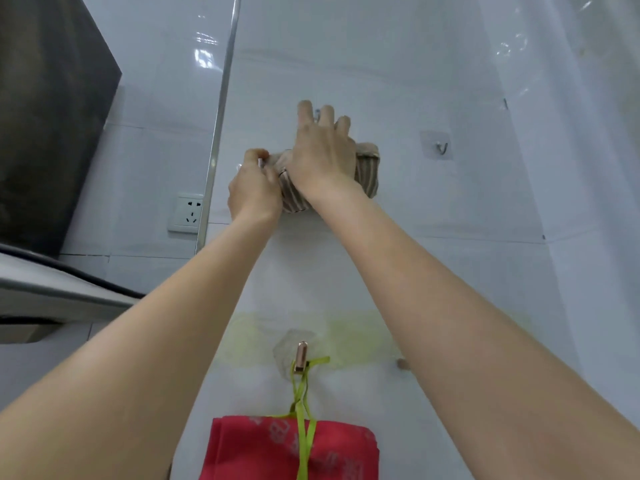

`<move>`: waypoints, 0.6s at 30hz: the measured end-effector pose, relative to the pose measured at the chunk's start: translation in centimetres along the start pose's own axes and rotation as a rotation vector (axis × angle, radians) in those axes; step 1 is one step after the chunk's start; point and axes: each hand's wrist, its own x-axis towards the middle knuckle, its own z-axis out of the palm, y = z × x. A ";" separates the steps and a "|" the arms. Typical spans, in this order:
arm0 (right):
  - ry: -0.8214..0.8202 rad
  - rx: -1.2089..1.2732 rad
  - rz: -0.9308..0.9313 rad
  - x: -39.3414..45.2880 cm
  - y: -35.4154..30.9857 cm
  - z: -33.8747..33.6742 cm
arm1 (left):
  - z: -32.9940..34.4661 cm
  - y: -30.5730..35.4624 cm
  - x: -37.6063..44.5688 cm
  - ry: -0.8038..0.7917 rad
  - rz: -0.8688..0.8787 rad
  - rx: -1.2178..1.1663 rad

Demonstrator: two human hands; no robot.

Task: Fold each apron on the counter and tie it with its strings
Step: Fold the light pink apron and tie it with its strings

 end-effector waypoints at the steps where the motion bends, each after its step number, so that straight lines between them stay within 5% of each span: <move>1: 0.016 -0.024 0.009 -1.4 0.6 0.3 | -0.2 0.3 -0.2 -0.008 -0.012 0.039; 4: -0.023 -0.024 0.029 -4.1 2.4 0.5 | -1.0 1.7 -2.4 -0.006 0.006 0.186; 9: 0.127 0.335 0.005 -10.4 1.0 -4.0 | -4.9 1.3 -10.9 -0.004 0.395 0.315; 13: -0.038 0.642 0.030 -22.4 -2.6 -6.3 | -10.2 -3.1 -20.7 -0.068 0.512 0.197; 18: -0.566 0.719 0.093 -37.6 -10.2 -4.5 | -21.0 -12.6 -32.9 -0.384 0.266 0.363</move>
